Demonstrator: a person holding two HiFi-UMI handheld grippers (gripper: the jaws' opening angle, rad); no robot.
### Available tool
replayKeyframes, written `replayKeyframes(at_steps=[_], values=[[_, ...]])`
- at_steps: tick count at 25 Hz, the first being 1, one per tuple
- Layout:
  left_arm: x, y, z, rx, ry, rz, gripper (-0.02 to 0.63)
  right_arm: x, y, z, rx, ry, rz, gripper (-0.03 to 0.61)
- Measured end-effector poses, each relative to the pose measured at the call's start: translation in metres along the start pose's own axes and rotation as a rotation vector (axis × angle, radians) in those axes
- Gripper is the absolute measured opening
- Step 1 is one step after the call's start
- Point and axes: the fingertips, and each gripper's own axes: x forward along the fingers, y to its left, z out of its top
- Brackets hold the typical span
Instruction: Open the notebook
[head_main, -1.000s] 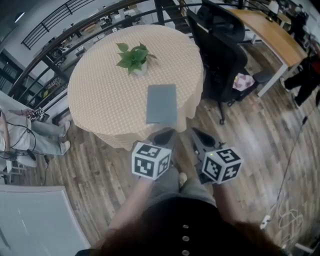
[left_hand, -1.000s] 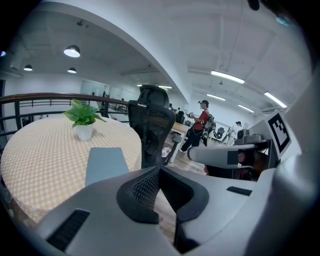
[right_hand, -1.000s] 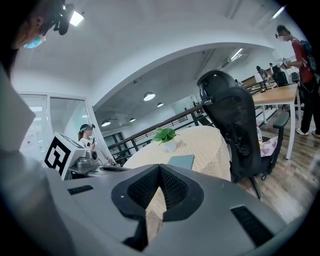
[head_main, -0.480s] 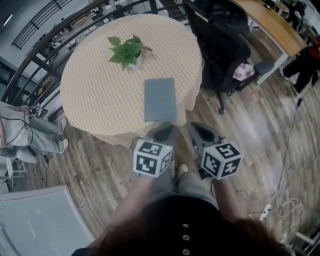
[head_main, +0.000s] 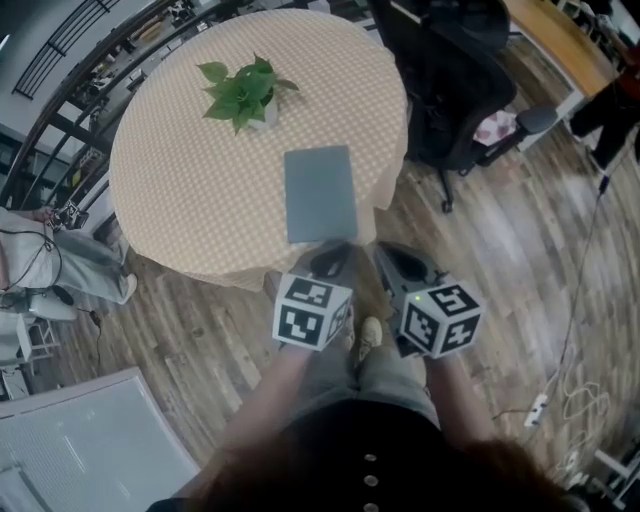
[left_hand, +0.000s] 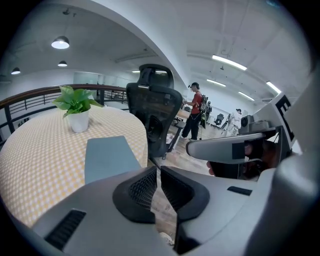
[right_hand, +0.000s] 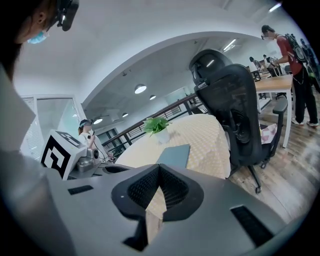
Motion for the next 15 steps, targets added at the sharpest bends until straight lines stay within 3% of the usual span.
replayKeyframes(at_steps=[7, 15], values=[[0.025, 0.011, -0.007, 0.025, 0.052, 0.013, 0.091, 0.020, -0.013, -0.014, 0.025, 0.039, -0.009, 0.011], [0.056, 0.029, -0.018, 0.124, 0.112, 0.072, 0.158, 0.039, -0.030, -0.030, 0.079, 0.068, -0.021, 0.011]])
